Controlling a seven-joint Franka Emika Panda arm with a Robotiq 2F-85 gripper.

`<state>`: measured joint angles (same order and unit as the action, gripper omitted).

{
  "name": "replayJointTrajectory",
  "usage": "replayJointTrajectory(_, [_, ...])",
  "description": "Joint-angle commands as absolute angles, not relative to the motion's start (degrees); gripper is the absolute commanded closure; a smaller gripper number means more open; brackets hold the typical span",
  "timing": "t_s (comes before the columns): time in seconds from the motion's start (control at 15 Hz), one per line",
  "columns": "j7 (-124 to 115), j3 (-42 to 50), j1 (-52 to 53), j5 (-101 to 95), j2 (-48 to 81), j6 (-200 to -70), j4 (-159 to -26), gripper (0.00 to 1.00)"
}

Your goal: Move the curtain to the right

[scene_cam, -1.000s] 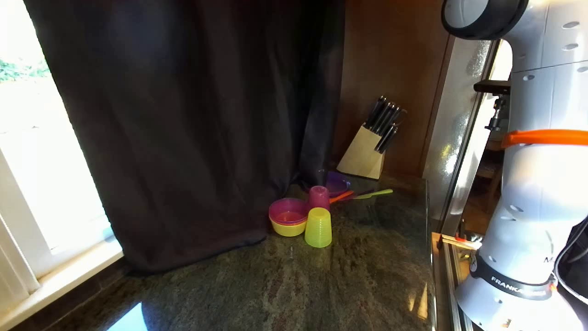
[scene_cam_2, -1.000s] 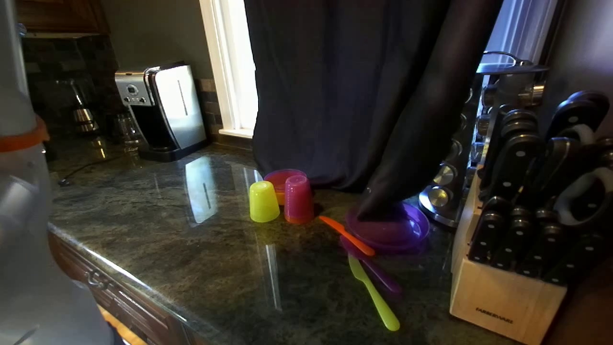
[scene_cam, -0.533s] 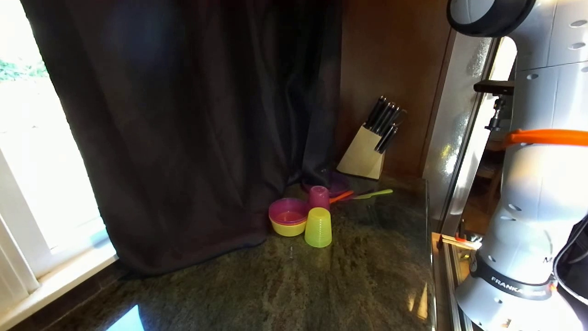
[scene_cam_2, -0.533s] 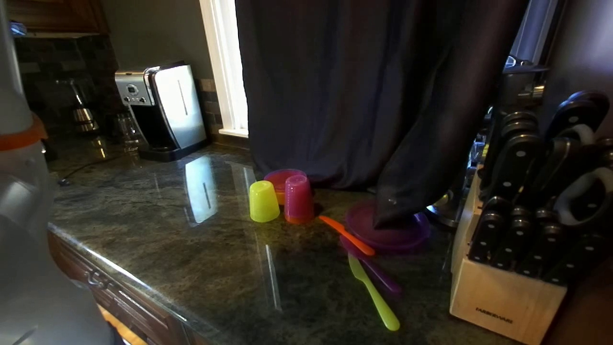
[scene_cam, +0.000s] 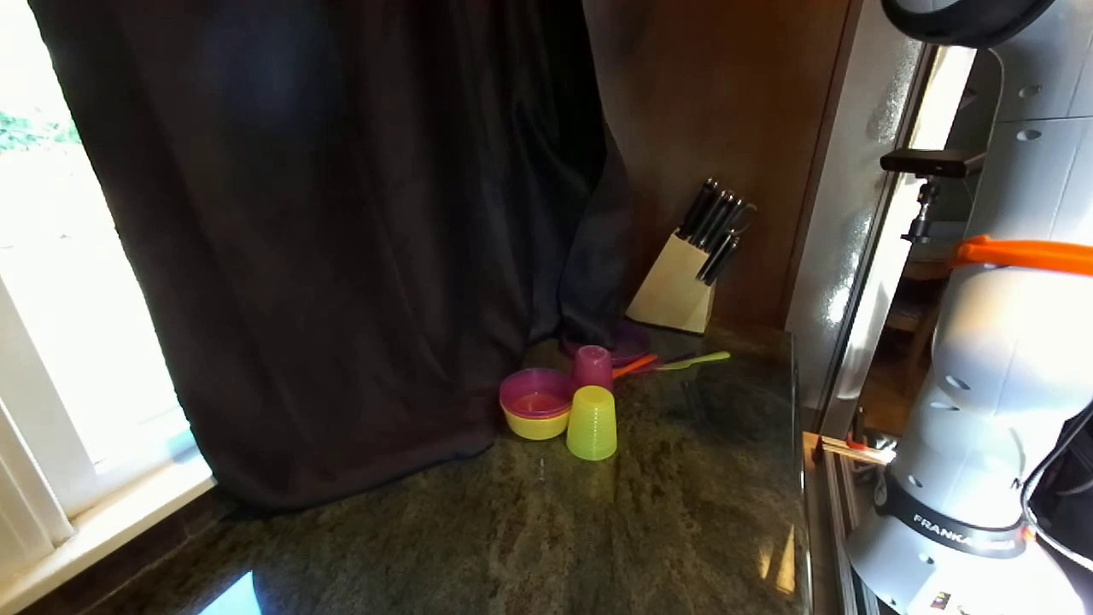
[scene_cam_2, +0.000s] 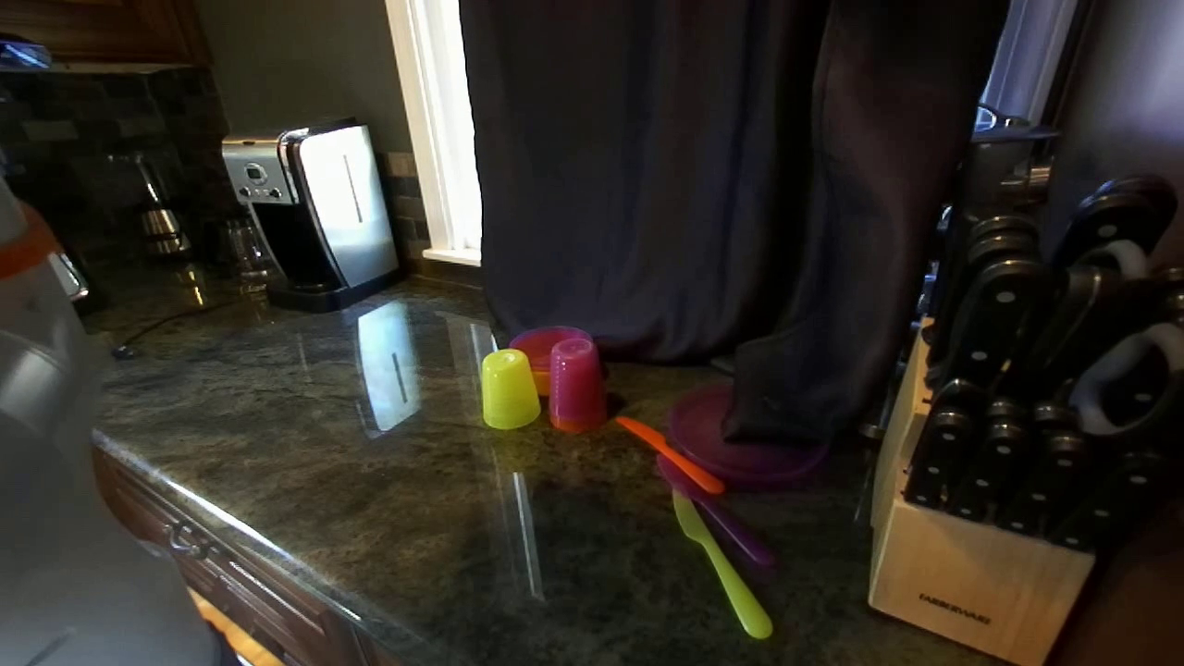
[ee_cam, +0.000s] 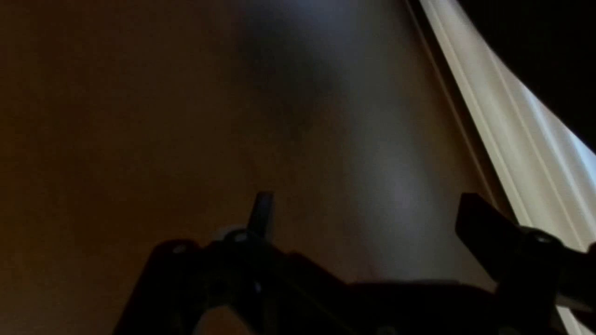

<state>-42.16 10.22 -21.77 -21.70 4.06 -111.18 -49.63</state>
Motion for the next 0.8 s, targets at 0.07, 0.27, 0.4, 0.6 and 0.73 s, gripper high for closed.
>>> replayJointTrajectory(0.07, [-32.1, 8.9, -21.4, -12.9, -0.2, -100.3, -50.9, 0.0])
replayJointTrajectory(0.27, [-27.6, 8.0, -21.0, -7.2, -1.0, -93.7, -49.4, 0.0])
replayJointTrajectory(0.4, [-25.0, 7.3, -20.4, -3.8, -1.8, -89.0, -48.5, 0.0])
replayJointTrajectory(0.6, [-21.9, 6.7, -19.6, 1.7, -2.6, -80.7, -46.3, 0.0])
replayJointTrajectory(0.73, [-21.4, 6.5, -19.3, 5.5, -2.6, -73.5, -43.9, 0.0])
